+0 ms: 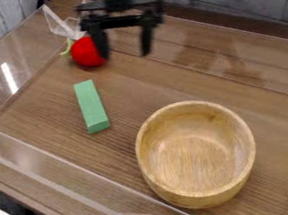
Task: Move the red fruit to the right
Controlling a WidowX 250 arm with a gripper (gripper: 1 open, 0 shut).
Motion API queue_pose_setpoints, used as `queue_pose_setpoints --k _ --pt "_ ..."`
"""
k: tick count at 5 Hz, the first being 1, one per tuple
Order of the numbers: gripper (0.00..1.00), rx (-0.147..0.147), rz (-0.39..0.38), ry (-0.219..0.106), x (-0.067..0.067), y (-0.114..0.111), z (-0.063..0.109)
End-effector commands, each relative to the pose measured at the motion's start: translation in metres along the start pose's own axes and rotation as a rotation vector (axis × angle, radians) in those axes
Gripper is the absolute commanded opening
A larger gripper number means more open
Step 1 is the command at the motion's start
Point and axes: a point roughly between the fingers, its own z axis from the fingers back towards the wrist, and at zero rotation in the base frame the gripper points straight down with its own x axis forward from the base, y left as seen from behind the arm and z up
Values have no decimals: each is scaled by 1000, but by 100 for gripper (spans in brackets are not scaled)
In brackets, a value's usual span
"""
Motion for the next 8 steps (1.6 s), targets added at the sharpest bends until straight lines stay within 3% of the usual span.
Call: queue_pose_setpoints --k 1,2,4,6,8 --pt "100 -62 158 -79 33 26 16" --pt "100 -112 338 -93 57 45 8" --pt "100 -140 463 -112 89 52 -8" --pt "100 -143 481 -120 102 43 5" --pt "100 -129 481 -127 108 47 -11"
